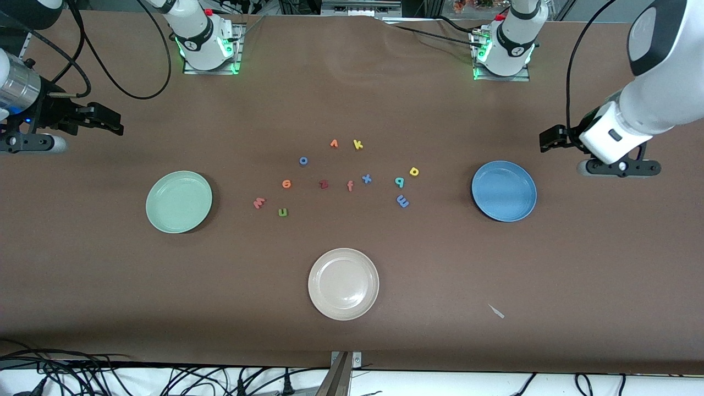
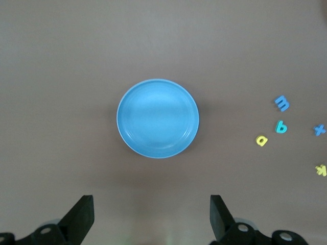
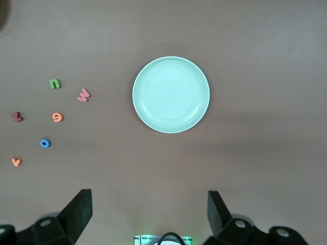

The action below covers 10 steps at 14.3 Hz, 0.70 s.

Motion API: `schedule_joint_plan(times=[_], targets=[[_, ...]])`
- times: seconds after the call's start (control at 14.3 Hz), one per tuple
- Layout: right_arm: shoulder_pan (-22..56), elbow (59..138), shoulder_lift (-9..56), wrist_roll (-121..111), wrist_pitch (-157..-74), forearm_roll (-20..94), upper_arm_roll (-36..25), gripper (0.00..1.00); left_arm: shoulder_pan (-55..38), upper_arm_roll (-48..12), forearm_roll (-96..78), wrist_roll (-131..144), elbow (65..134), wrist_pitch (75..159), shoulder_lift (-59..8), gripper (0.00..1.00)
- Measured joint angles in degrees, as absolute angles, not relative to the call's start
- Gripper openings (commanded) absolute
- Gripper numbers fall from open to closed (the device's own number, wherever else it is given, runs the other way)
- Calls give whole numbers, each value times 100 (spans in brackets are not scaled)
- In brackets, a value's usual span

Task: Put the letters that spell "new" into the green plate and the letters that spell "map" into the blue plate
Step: 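Reach the blue m and orange e with the left and right grippers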

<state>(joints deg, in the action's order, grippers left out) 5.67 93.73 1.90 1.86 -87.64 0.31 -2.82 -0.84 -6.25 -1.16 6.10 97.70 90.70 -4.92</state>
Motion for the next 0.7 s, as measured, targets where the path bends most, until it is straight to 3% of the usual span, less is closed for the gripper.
schedule_joint_plan(times=[0.28,0.7], targets=[[847,9374,562,184,-8764,31,-242,100,-483,-717,-127,623,9660,9425,-1061,100],[1385,9382,1331,278,-9139,-1,-234,100,-957,-767,-148,1464,8603,10169,-2940,100]])
